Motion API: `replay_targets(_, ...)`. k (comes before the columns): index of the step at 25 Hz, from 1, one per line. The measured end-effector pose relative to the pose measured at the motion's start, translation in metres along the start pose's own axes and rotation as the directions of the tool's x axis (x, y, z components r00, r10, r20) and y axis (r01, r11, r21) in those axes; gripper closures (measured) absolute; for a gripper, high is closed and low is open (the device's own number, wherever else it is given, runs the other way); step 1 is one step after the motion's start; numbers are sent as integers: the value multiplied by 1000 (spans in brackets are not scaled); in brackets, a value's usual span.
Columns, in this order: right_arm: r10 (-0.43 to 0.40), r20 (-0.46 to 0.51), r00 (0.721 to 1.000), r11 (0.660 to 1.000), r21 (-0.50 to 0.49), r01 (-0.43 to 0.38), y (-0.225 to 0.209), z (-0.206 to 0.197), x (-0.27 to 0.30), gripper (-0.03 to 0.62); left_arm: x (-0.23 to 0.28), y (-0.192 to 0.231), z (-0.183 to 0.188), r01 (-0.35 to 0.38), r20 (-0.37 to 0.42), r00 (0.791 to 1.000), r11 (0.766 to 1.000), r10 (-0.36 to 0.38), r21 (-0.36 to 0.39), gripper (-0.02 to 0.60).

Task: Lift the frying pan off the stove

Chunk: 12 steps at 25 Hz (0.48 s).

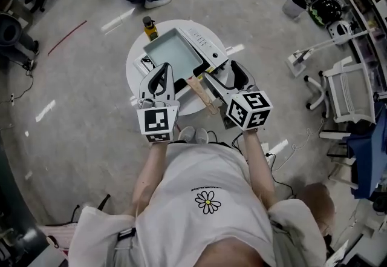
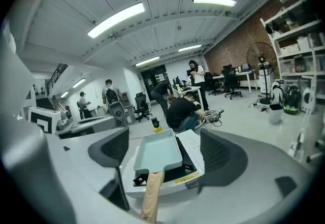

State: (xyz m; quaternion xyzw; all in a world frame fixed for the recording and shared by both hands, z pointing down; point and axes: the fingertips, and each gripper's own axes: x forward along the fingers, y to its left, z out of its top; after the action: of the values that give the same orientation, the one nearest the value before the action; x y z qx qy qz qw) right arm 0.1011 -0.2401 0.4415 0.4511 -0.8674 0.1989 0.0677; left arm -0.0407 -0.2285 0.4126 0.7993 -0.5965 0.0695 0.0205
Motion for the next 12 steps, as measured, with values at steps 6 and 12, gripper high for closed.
replay_targets(6, 102, -204, 974, 995, 44, -95, -12, -33, 21, 154, -4, 8, -12, -30, -35, 999, 1000, 30, -8, 582)
replay_targets(12, 331, -463, 822, 944, 150, -295, -1, -91, 36, 158, -10, 17, -37, -69, -98, 993, 997, 65, -38, 583)
